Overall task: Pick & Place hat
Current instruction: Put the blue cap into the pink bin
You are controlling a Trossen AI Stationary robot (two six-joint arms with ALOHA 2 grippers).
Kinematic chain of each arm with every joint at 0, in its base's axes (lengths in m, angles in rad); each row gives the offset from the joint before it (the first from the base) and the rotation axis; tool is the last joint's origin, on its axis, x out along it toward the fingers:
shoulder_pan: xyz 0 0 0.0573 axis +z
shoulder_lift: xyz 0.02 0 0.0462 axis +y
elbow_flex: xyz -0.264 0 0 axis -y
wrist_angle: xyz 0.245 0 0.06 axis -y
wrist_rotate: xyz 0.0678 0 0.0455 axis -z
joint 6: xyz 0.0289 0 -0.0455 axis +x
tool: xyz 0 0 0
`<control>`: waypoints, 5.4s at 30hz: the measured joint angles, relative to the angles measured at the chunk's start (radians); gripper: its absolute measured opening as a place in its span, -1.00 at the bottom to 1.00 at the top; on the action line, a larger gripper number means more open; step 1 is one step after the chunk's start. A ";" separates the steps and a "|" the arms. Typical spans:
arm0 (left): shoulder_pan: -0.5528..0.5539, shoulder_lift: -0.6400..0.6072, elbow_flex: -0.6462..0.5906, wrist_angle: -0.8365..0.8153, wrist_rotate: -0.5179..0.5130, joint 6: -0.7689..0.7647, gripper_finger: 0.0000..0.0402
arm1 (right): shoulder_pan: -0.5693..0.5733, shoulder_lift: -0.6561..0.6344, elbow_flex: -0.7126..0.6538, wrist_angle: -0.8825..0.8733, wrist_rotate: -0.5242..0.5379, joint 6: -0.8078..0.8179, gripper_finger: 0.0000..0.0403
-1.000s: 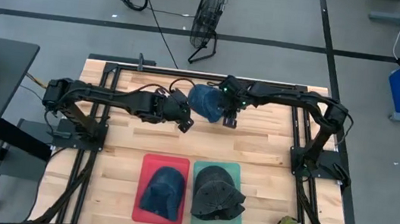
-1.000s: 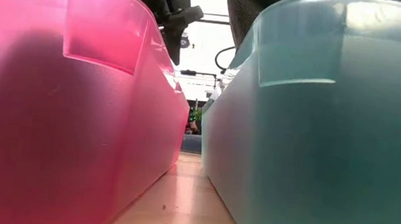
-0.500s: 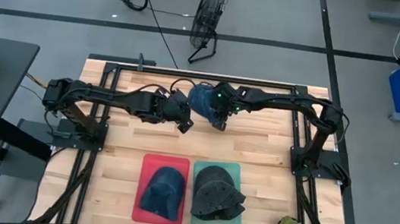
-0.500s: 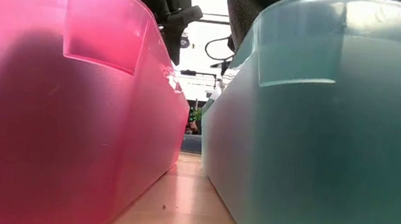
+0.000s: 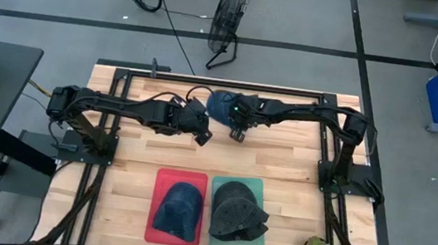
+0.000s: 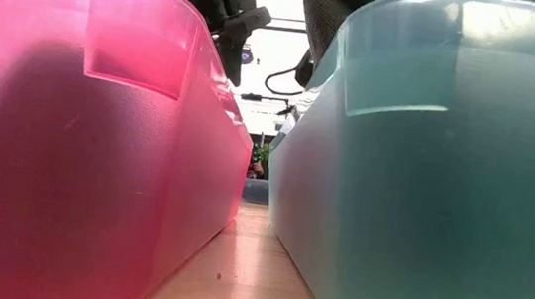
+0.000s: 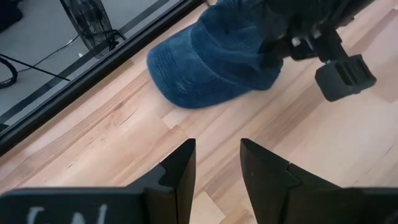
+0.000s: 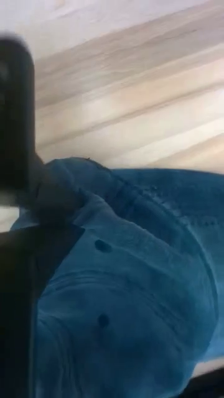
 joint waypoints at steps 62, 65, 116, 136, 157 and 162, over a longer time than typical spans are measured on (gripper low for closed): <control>0.014 0.011 -0.212 0.246 0.322 -0.407 -0.36 | 0.243 -0.007 0.000 0.358 -0.370 0.074 -0.91; 0.010 0.006 -0.201 0.244 0.318 -0.399 -0.36 | 0.242 -0.007 0.000 0.313 -0.380 0.074 -0.91; -0.037 0.010 -0.189 0.025 0.380 -0.330 -0.99 | 0.241 -0.010 0.002 0.304 -0.286 -0.134 -0.40; 0.005 0.010 -0.191 0.226 0.377 0.365 -0.35 | 0.241 -0.465 0.000 -0.393 0.056 -0.162 -0.32; 0.039 0.212 -0.189 0.269 0.394 0.570 -0.51 | 0.240 -0.634 0.000 -0.470 0.086 -0.020 -0.32; 0.021 0.184 -0.178 0.244 0.409 0.641 -0.94 | 0.240 -0.632 0.000 -0.470 0.085 -0.020 -0.32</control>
